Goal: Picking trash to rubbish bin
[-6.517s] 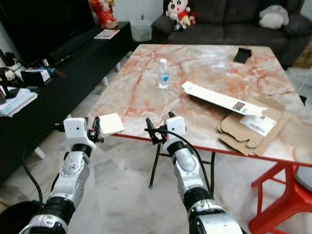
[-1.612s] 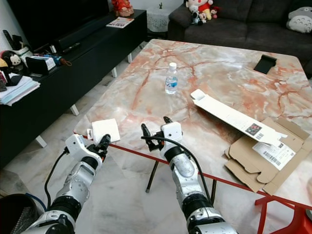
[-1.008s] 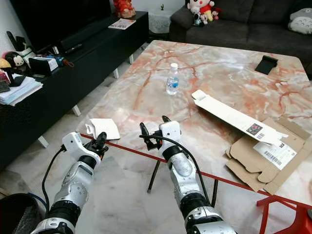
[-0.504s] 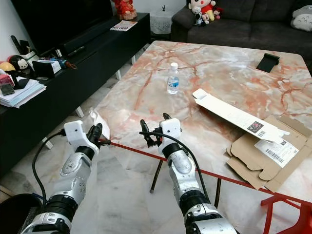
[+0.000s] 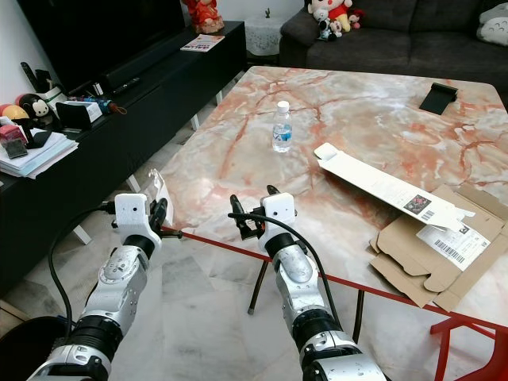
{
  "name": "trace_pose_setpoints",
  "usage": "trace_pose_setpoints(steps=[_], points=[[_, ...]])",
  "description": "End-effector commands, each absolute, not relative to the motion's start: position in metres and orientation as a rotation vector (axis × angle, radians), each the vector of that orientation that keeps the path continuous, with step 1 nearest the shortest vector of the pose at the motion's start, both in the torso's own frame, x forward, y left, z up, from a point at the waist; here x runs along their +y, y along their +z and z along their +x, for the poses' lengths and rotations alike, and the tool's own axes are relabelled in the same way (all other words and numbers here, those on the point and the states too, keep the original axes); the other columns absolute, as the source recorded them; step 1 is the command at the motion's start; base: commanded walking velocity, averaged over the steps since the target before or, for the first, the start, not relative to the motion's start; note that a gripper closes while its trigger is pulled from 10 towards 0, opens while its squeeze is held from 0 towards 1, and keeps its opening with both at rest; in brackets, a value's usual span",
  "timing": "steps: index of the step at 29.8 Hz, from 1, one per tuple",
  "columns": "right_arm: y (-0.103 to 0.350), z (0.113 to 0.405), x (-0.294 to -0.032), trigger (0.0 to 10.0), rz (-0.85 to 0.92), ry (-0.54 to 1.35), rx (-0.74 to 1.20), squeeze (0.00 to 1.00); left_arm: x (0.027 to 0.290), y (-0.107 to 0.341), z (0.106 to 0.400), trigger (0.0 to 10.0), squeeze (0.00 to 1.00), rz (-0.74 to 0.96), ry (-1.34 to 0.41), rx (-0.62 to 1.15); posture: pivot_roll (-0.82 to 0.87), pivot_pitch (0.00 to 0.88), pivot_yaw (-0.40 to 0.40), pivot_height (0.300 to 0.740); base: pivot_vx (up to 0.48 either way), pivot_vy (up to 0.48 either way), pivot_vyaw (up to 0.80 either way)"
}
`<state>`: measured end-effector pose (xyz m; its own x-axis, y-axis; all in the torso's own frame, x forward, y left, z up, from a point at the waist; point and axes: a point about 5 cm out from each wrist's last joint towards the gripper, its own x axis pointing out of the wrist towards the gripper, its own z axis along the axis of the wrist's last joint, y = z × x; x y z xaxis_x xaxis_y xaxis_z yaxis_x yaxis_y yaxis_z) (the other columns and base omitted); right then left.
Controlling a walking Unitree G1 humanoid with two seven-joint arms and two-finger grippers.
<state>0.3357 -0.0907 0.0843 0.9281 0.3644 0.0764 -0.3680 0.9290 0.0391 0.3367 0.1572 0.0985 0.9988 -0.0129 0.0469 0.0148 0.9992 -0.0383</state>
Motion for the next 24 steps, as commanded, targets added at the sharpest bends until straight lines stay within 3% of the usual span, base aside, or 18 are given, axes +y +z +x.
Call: trace_pose_setpoints(steps=[1,6,24], points=[[0.083,0.336,-0.088,10.0,0.068,0.376,-0.057,0.0,0.164,0.094,0.334,10.0,0.0,-0.013,0.022,-0.04,0.05,0.0,0.103,0.74,0.0,0.0,0.0],[0.082,0.335,-0.089,10.0,0.05,0.378,-0.055,0.0,0.174,0.098,0.331,10.0,0.0,0.018,0.08,-0.071,0.06,0.0,0.104,0.74,0.0,0.0,0.23],[0.08,0.334,-0.089,10.0,0.045,0.374,-0.048,0.0,0.173,0.097,0.329,10.0,0.0,0.041,0.093,-0.079,0.06,0.0,0.103,0.74,0.0,0.0,0.79]])
